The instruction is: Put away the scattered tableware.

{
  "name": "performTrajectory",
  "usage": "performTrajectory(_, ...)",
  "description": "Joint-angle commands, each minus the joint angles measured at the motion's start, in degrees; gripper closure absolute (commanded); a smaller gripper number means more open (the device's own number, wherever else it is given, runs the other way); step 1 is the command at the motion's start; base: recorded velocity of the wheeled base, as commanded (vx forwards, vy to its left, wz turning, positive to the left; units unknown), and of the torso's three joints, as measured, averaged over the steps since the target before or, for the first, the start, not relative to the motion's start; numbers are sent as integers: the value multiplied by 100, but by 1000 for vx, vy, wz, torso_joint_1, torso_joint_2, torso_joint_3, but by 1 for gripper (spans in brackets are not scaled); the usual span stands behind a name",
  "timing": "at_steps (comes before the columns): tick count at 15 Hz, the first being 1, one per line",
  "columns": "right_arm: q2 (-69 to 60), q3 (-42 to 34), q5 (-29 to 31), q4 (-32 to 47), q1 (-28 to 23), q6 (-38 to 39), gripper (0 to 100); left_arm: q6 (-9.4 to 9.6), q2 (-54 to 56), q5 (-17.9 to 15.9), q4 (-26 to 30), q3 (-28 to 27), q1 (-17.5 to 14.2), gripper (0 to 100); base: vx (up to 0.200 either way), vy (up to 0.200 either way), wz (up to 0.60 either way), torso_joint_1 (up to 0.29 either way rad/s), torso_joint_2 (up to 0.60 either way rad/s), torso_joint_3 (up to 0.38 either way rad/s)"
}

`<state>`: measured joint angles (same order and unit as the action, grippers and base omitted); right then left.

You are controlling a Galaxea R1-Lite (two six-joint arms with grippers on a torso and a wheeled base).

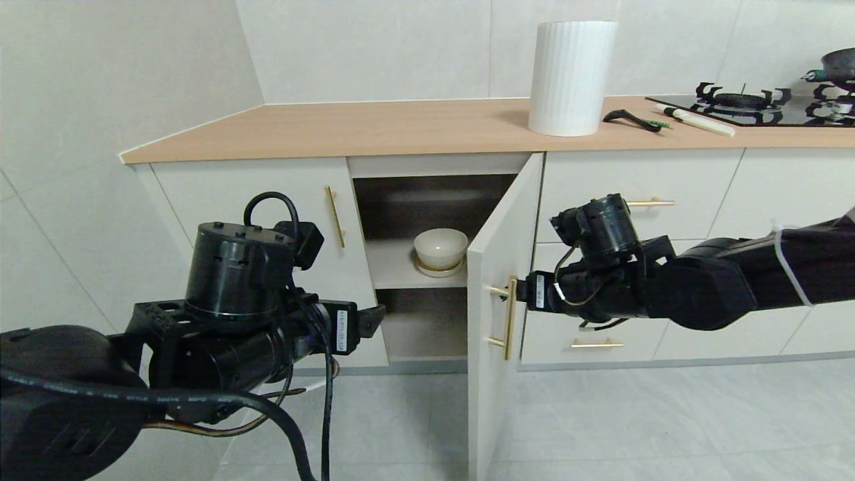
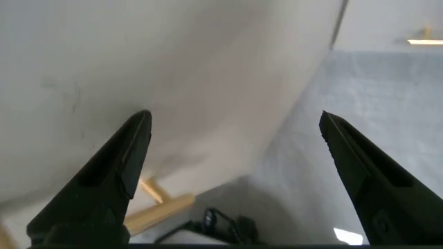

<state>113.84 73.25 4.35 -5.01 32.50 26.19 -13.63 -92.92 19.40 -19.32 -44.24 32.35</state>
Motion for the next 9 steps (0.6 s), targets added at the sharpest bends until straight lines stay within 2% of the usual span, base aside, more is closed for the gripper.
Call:
performTrajectory(1, 394, 356, -5, -9, 28, 18, 0, -8, 28, 12, -1, 3, -19, 0, 0, 0, 0, 0, 0, 0)
performTrajectory(3, 561, 506, 4, -9, 37, 45, 0, 1, 46, 12, -1, -6, -71, 0, 0, 0, 0, 0, 0, 0)
performTrajectory(9, 1009, 919, 13, -35, 90, 449, 0, 18, 283, 29, 16, -94, -273, 0, 200, 0, 0, 3, 1, 2)
